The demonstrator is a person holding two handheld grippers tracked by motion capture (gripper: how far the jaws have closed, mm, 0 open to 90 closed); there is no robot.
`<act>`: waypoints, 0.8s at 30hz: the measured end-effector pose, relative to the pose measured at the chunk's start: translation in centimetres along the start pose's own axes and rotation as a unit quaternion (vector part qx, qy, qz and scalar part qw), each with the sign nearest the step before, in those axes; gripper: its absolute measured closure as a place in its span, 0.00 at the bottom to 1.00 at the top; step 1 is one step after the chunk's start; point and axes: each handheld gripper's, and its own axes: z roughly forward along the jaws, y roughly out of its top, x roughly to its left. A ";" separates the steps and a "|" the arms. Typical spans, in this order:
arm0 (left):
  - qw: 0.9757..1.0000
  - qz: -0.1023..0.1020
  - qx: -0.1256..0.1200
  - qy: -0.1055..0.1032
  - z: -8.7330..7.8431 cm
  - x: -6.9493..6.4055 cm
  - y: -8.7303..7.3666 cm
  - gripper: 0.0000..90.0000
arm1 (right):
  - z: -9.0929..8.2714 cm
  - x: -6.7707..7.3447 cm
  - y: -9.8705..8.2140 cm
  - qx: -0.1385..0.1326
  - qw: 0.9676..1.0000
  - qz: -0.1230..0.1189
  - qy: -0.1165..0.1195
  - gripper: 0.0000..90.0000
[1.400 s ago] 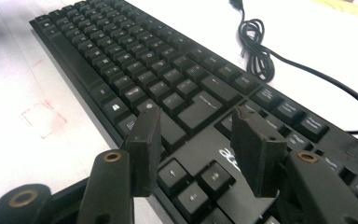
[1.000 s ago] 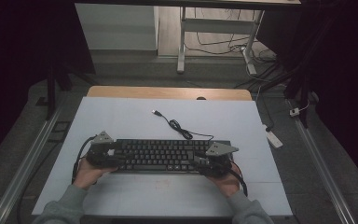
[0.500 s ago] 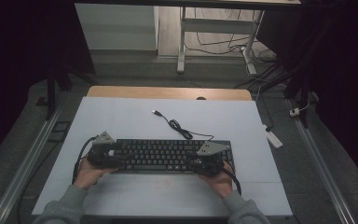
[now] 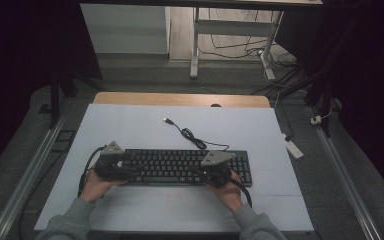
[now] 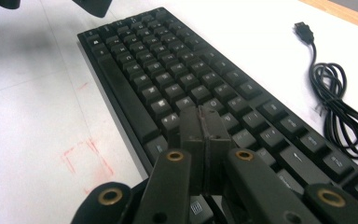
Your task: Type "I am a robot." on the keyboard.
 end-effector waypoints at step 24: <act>1.000 0.003 0.000 0.003 0.0 0.0 0.0 0.30 | 4.6 0.2 1.6 0.031 0.999 0.008 0.005 0.99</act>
